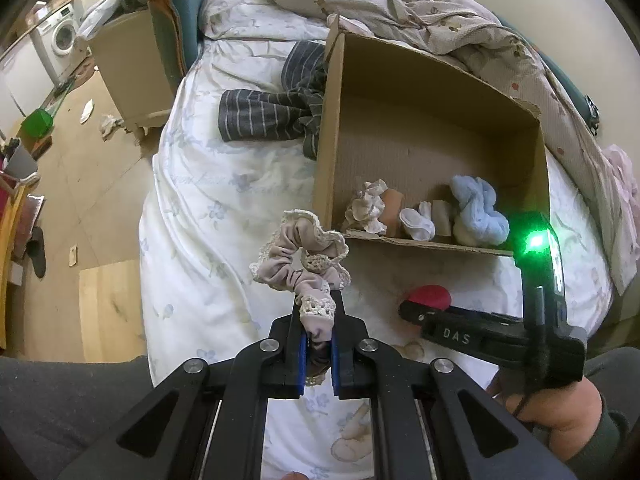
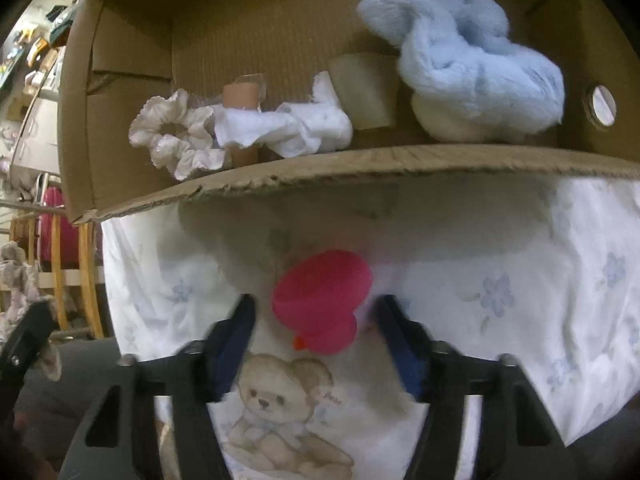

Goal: Organize soft objects
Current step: 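Grasp the pink plush toy with the right tool while the left tool holds the scrunchie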

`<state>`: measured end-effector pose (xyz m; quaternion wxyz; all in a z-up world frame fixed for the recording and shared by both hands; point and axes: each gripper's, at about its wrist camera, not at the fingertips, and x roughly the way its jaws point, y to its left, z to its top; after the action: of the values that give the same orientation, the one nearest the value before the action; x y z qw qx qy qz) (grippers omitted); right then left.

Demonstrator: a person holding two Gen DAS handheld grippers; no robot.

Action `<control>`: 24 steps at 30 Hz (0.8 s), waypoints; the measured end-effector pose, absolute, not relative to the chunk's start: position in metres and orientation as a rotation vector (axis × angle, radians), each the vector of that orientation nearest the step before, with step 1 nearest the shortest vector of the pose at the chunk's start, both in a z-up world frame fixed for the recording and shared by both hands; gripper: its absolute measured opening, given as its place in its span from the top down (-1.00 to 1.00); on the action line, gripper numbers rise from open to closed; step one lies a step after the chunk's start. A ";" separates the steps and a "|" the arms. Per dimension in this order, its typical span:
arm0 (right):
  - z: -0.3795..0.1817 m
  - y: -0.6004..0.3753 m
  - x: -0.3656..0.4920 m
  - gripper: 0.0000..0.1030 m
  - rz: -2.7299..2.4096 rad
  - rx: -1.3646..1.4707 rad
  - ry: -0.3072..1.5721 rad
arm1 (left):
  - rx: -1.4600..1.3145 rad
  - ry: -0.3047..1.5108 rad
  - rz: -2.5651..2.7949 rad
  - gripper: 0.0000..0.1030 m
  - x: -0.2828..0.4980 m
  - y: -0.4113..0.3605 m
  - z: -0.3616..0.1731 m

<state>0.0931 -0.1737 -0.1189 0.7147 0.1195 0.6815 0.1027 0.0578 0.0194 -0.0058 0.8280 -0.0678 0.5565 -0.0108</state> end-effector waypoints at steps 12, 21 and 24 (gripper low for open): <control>-0.086 -0.181 0.073 0.20 0.305 0.210 1.457 | -0.126 1.195 -0.008 0.84 0.059 0.017 -0.012; -0.037 -0.207 0.046 0.20 0.364 0.209 1.368 | -0.114 1.219 -0.009 0.84 0.056 0.014 -0.016; -0.018 -0.222 0.047 0.20 0.377 0.247 1.315 | -0.115 1.200 -0.024 0.84 0.056 0.012 -0.007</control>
<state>0.0470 -0.2224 -0.0181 0.7681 0.1137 0.6056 0.1739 0.0561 0.0117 -0.0071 0.8236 -0.0539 0.5645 -0.0112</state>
